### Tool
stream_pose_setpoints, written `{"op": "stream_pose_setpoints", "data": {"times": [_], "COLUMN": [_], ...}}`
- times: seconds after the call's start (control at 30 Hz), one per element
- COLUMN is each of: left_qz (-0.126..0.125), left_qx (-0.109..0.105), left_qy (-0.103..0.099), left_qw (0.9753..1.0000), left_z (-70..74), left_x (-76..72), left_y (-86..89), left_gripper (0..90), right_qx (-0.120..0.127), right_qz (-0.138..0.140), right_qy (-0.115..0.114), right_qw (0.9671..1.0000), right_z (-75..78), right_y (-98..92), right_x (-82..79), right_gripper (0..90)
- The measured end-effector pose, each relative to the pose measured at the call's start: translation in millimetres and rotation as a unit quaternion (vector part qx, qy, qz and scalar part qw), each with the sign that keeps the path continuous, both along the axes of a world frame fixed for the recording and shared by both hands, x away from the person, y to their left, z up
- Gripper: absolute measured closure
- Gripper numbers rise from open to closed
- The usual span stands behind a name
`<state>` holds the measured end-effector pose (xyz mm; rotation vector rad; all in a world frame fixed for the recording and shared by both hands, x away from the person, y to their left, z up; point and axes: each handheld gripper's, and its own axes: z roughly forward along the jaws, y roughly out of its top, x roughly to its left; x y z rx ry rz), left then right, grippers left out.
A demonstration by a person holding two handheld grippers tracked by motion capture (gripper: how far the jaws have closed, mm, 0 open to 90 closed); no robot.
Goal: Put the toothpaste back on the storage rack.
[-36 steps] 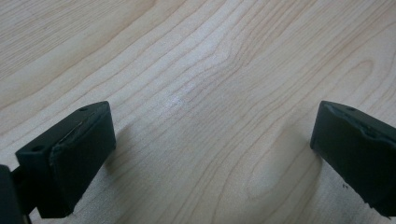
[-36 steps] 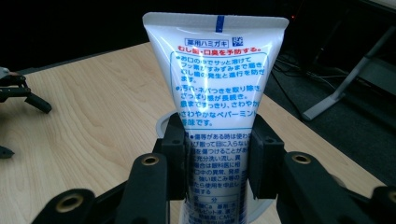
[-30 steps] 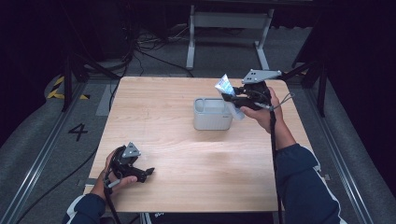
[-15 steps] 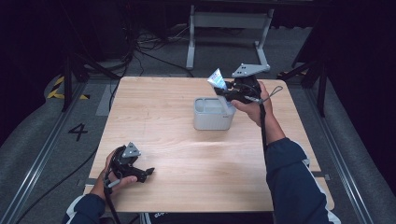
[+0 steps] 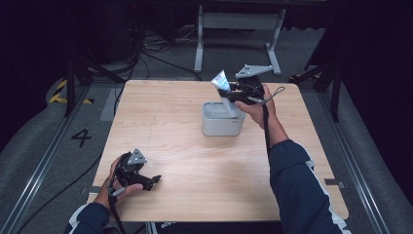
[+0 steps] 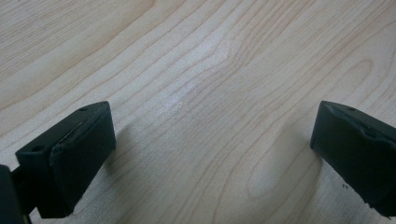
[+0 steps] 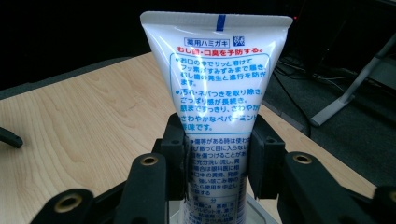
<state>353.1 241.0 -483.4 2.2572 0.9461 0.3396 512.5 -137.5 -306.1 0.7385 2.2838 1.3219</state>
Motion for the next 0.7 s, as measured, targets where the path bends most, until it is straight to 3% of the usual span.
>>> {"op": "stream_pose_setpoints", "data": {"times": [0.4, 0.7], "left_qz": [-0.001, 0.0], "left_qx": [-0.001, -0.002], "left_qy": [0.001, 0.0], "left_qw": [1.0, 1.0], "left_z": [-0.2, -0.2], "left_x": [0.0, -0.1], "left_y": [0.0, 0.0], "left_gripper": [0.4, 0.5], "right_qx": [0.002, 0.006], "right_qz": [0.005, 0.0], "right_qy": [-0.007, 0.006], "right_qw": [1.0, 1.0], "right_z": [-2.6, -10.9], "right_y": [13.1, 13.6], "right_x": [6.2, 13.9], "right_gripper": [65.0, 64.8]}}
